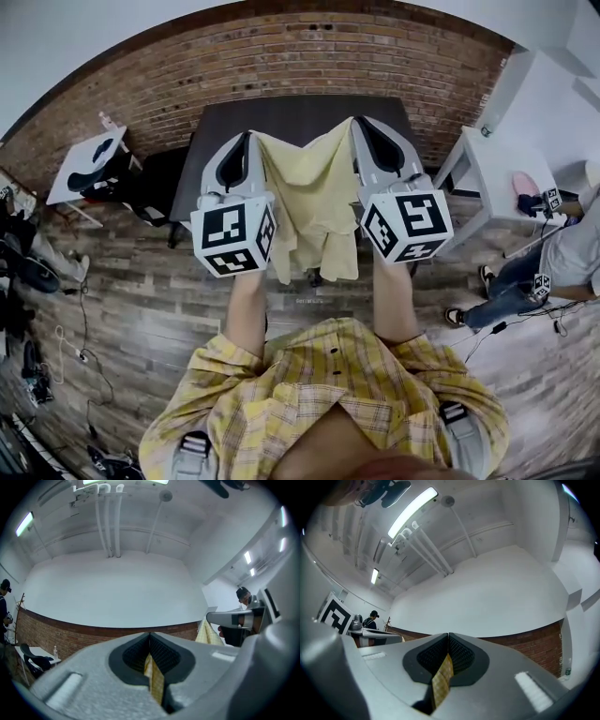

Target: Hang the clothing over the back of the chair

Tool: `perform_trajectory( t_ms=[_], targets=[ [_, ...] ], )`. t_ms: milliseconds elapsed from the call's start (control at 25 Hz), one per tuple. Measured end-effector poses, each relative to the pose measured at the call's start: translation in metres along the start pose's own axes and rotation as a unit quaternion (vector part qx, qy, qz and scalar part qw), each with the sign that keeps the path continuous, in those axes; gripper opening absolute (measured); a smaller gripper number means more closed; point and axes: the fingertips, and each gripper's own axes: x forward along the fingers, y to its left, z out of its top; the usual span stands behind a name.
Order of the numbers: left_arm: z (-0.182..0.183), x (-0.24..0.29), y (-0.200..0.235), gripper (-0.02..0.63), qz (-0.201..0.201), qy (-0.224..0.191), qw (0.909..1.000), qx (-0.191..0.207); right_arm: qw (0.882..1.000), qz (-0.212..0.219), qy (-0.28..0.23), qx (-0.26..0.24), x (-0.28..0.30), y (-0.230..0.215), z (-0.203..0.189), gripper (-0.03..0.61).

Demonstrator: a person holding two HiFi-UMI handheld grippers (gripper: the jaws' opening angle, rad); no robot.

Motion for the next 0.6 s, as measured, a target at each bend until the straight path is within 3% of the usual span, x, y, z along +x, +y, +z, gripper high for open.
perform_trajectory(
  t_ms=[200, 600],
  targets=[
    [0.006, 0.017, 0.010, 0.003, -0.001, -0.001, 1.0000, 0.007, 1.000, 0.004, -0.007, 0.002, 0.022, -0.001, 0.005, 0.011],
    [0.000, 0.062, 0.026, 0.003, -0.032, -0.006, 0.9995, 0.004, 1.000, -0.027, -0.006, -0.013, 0.062, -0.015, -0.003, 0.011]
  ],
)
